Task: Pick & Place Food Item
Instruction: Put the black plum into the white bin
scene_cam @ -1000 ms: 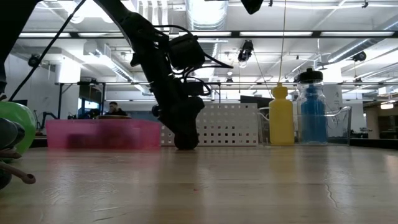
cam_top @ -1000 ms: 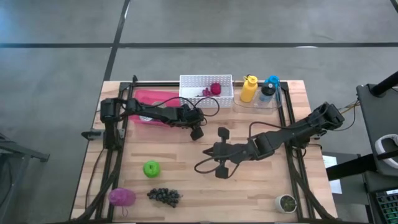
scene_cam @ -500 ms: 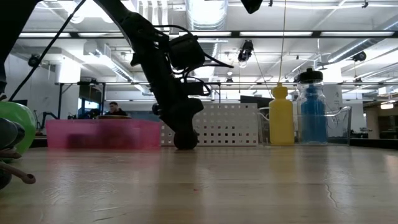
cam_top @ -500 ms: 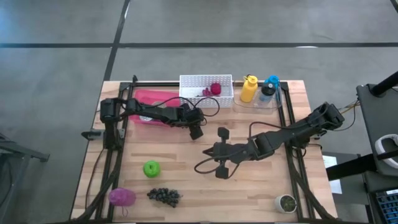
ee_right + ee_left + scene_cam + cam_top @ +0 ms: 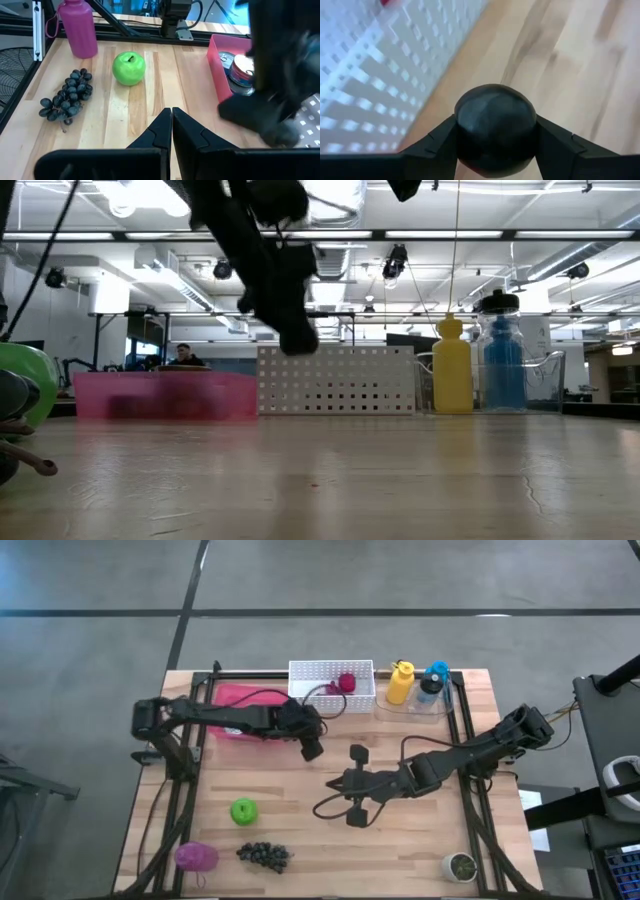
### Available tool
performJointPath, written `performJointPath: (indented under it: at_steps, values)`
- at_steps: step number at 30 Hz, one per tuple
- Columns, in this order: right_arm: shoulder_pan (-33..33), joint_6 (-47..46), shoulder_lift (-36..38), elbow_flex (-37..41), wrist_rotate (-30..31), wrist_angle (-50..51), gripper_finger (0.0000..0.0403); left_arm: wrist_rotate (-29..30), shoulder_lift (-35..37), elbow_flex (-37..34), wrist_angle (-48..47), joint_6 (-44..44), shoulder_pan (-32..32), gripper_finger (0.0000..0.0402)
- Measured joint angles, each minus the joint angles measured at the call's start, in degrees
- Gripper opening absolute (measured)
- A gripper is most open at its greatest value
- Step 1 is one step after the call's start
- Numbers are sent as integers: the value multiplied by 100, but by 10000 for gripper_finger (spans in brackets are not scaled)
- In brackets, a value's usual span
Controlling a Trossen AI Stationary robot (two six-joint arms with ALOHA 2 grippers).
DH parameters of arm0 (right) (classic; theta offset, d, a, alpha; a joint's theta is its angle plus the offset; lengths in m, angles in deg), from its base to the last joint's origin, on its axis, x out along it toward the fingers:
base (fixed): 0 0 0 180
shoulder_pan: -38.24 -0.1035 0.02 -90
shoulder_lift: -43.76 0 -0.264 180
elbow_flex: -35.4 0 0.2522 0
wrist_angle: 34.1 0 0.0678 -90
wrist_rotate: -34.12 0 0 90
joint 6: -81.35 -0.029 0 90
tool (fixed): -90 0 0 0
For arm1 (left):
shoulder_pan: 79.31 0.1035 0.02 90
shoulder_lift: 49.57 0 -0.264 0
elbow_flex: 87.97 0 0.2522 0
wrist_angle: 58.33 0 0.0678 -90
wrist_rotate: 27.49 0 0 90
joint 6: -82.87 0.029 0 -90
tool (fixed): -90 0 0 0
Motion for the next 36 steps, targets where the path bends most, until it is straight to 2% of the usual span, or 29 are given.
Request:
performJointPath:
  at_steps: [3,6,11,22,36]
  values:
    - [0,2,0,0,-2,-2,8,95,471,4,-45,51,0,205]
    - [0,2,0,0,-15,-17,8,507,858,4,-16,273,39,202]
    - [0,22,0,0,-15,-42,8,915,1096,4,176,600,353,202]
    - [4,44,0,0,-47,-50,8,424,737,-4,570,633,1471,203]
    - [252,88,4,21,844,28,8,286,437,-7,934,638,1601,205]
